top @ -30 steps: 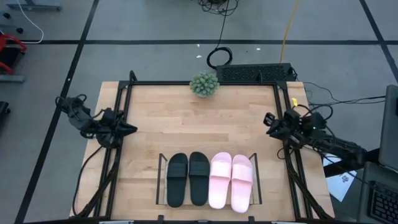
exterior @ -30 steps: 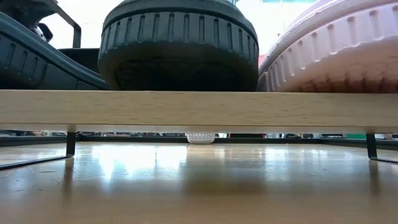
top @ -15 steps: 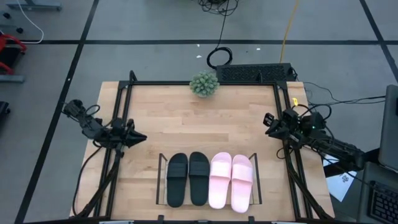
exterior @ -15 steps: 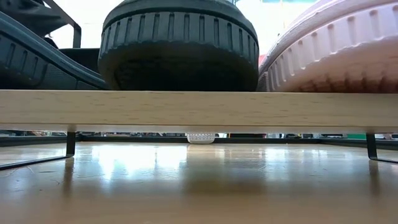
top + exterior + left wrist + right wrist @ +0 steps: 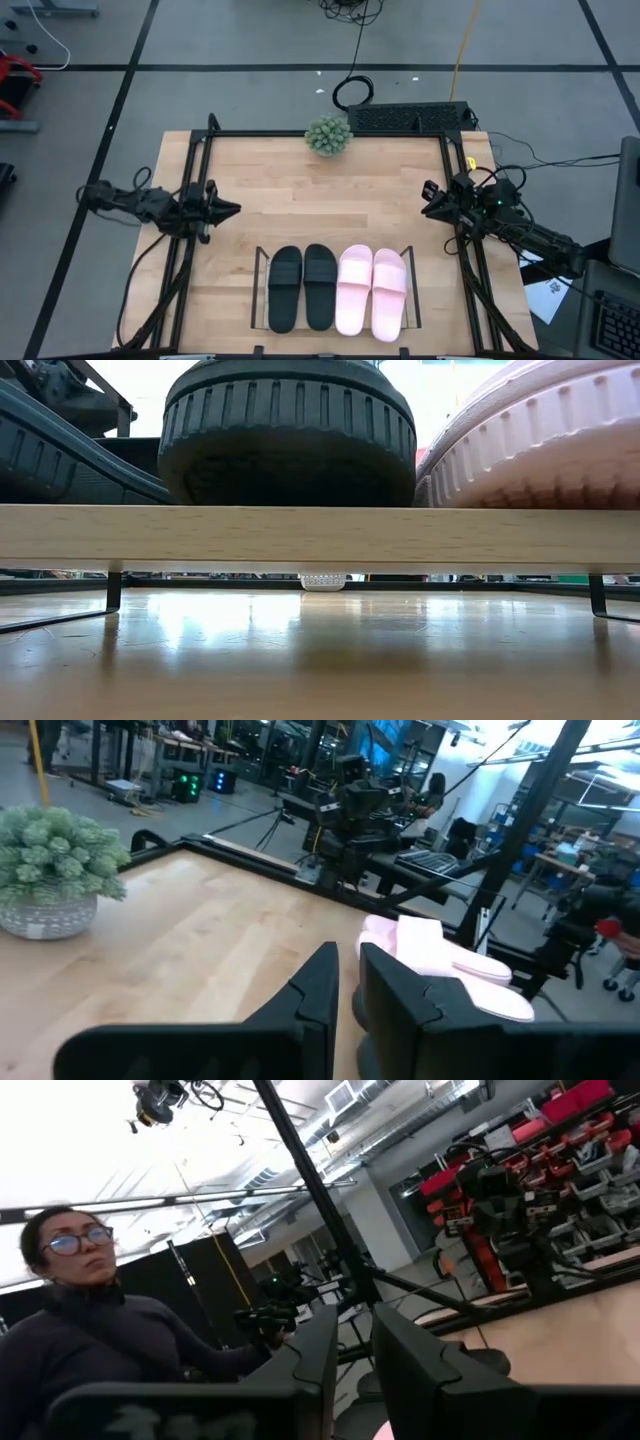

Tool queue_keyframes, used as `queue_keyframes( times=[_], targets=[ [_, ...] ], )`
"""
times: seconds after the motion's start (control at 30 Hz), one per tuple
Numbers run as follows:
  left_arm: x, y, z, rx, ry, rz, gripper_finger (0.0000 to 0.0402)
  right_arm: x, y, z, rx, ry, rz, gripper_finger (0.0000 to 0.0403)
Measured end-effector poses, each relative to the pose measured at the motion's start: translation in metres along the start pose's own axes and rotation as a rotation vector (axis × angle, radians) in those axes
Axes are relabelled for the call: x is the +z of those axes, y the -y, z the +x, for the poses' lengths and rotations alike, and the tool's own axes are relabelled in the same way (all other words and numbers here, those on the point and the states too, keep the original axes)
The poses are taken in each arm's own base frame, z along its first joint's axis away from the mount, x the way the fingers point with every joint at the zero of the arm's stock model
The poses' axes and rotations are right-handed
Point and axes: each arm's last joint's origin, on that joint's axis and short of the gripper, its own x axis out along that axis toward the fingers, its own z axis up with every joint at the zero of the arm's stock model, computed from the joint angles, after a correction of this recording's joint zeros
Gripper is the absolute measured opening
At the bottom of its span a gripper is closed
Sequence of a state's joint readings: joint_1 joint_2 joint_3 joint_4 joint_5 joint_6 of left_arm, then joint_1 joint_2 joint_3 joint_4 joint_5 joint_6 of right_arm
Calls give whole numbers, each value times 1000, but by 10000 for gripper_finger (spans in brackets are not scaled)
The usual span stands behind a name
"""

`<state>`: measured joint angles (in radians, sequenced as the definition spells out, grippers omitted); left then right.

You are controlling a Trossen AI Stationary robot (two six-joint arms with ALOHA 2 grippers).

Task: Pick and place slides into the shelf
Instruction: Return to Home Position

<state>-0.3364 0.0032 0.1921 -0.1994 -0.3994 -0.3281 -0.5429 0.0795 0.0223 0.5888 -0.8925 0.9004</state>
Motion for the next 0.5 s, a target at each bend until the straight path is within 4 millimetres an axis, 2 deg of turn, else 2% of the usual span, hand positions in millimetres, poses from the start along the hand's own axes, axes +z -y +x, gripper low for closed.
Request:
queue_keyframes(
  times=[0.3, 0.5],
  targets=[
    [-2, -16, 4, 41, -58, -67, 46, -4, 10, 0, -145, 45, -66, 57],
    [-7, -18, 5, 29, -94, -106, 46, -9, 16, 2, -241, 43, -192, 57]
  ],
)
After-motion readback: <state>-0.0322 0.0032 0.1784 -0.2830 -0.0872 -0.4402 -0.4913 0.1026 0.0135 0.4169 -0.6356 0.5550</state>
